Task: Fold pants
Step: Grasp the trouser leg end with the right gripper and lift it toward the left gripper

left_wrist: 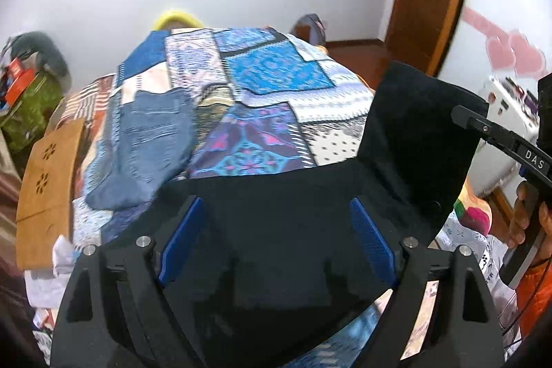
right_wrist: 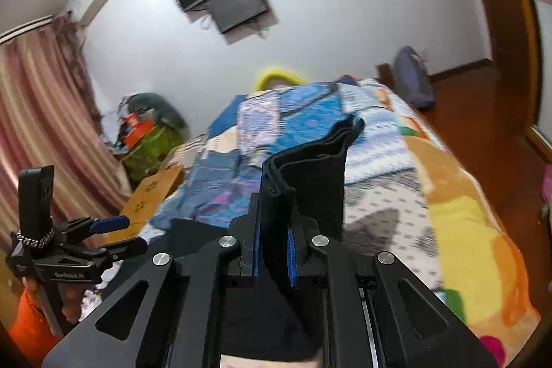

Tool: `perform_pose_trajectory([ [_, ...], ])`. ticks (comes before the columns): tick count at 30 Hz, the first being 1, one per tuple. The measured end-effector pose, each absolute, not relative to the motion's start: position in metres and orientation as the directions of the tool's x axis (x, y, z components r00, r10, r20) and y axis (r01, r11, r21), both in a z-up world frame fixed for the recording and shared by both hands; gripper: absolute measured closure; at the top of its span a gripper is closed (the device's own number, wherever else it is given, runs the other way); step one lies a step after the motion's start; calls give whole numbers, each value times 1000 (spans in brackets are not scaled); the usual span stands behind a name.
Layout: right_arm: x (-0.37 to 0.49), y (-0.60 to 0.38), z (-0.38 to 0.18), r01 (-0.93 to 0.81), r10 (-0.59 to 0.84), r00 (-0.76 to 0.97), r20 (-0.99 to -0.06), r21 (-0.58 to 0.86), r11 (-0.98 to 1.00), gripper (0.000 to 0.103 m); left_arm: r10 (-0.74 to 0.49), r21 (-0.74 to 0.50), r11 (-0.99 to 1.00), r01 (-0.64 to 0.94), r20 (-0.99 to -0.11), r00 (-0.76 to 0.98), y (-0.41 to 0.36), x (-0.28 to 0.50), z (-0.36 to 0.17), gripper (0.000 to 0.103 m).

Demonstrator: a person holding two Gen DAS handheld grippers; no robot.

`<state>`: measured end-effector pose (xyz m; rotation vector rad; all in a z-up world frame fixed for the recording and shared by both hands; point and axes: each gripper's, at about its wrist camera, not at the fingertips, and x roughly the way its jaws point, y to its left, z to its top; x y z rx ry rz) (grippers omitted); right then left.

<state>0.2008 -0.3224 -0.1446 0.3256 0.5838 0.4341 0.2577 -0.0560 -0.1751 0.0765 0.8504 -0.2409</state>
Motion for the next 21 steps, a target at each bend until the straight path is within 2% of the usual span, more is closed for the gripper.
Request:
perform_pose_trajectory([
  [5,208,-278,-142,-394,551,693,-465,397,829,93,-161,-46,981,189,-735,659,-20,242,-172,16],
  [10,207,-225,-163,-471,634,590,-500,425,773,93,-143,-64,988,143,-736,662,7,231,-178,16],
  [19,191,-156,-225,-537,660,412,-628,418,733,92,-128,-73,991,114,-777,617,28,229,-205,16],
  [21,192,-150,-235,-542,645,376,-665,406,736,88,-121,-65,991,114,-787,605,27,231,-211,16],
])
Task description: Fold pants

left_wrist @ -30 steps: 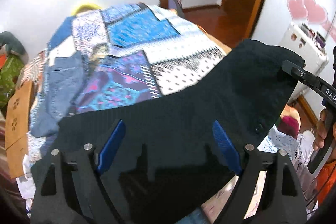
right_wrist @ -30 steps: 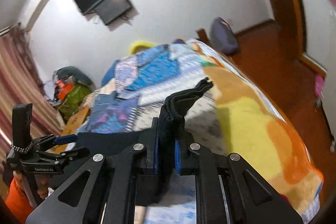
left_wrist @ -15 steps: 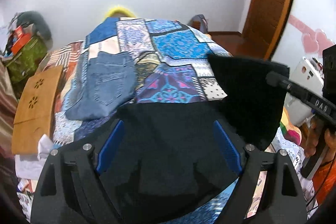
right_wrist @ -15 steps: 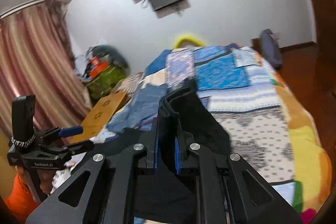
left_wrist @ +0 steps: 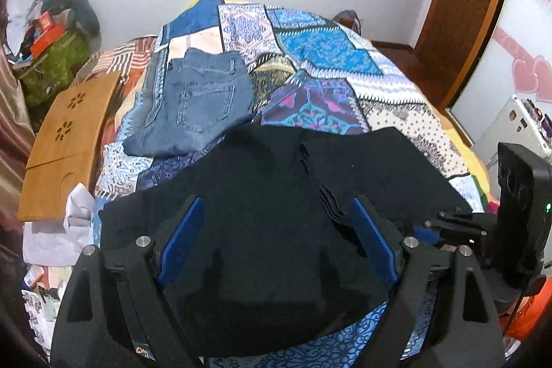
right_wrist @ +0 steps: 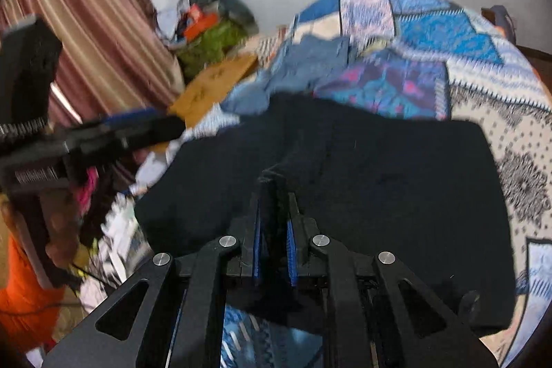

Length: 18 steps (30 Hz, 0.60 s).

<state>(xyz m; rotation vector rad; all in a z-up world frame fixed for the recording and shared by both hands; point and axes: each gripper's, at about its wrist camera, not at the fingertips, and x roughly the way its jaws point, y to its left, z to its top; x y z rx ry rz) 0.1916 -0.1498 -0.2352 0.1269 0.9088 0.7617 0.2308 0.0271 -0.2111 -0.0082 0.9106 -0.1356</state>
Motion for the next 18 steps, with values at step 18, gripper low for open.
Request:
perform_pose_trajectory([
  [18,251,-229,-199,-528,507,477,-718,227,818,59,-212,-56,957,284,-803,557,-52,295,-221,17],
])
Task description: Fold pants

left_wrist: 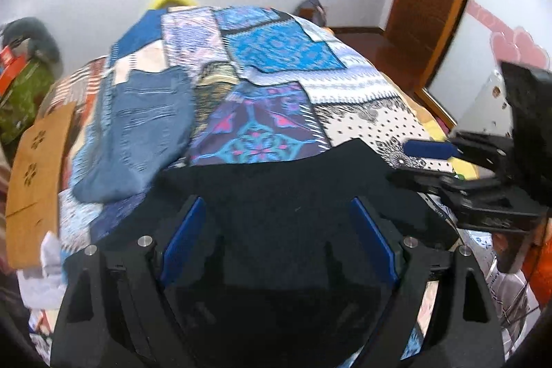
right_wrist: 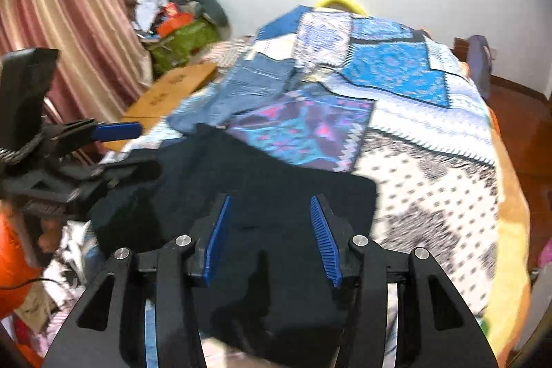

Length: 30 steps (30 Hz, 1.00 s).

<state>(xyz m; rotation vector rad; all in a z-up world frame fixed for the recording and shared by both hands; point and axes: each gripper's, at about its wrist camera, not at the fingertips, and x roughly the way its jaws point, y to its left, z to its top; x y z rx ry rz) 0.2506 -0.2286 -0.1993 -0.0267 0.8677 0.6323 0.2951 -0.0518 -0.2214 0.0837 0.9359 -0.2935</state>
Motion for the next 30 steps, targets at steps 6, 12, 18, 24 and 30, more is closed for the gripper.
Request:
perform_pose_trajectory([
  [6,293,-222,-241,-531,467,395,-791,218,819,59,-194,-48,945,324,-879,435,-82,327,-272,31],
  [12,287,-220,-271,-587,460,307,-833,214,780,59,-129,37,928,371,-902,413,-94,320,-295,31],
  [18,261,-251,-270,-570,470,298,-831,240,786,59,-92,105,905,413,-899,429,-88,290,-291,31],
  [24,233,-279,-266,-515,442,334,-832,232,826,59,-111,66,932,356,-884,455,-55,258,-287,31],
  [30,218,-282,-247,-473,396,401,-826,184,862,59,-49,118,954,276,-845,533,-29,230,-256,31],
])
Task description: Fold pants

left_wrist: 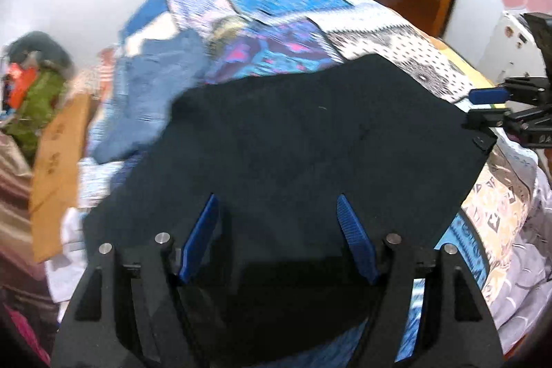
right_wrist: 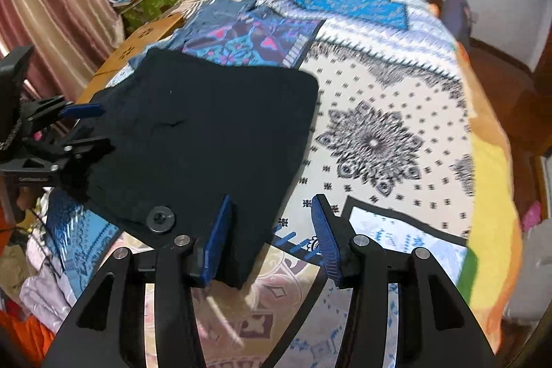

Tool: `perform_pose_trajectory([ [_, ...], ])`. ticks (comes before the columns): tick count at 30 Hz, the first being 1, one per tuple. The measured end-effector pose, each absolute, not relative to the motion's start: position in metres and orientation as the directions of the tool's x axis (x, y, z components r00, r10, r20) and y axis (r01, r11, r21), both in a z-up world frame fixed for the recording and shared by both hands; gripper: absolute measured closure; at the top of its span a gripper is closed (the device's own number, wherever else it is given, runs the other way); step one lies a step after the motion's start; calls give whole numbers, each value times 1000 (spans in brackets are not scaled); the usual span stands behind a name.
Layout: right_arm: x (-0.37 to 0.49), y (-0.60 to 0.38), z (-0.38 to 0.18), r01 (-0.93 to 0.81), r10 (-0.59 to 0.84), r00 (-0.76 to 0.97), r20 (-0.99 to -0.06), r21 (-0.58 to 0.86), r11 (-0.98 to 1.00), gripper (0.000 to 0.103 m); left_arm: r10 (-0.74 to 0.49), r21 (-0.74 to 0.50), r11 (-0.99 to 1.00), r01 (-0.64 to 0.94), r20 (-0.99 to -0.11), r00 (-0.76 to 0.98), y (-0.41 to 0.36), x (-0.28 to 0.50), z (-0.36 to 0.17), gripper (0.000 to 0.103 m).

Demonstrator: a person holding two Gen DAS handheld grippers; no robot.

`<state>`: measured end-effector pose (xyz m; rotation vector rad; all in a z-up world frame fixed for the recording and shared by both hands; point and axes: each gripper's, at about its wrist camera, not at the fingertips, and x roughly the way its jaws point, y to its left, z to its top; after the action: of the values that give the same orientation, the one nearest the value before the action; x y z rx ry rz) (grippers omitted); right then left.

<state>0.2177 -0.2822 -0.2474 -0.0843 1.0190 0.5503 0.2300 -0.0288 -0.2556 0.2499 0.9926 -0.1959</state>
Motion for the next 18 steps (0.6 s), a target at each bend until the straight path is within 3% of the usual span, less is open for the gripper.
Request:
perform_pose_trajectory([
  [9,202,-239,-188,-541,473,507,-721,161,825,55,-11,45,997,70,-770,638,65,186,-186,31],
  [12,198,-218,-180,-582,494,515,-701,137,802,54,52,64,998,-6,-749,661,101,171,-168,31],
  [18,199,-174,-173,-640,561,492,-666,160,752,54,131,51,989,-141,-752,646,168,140,-167,31],
])
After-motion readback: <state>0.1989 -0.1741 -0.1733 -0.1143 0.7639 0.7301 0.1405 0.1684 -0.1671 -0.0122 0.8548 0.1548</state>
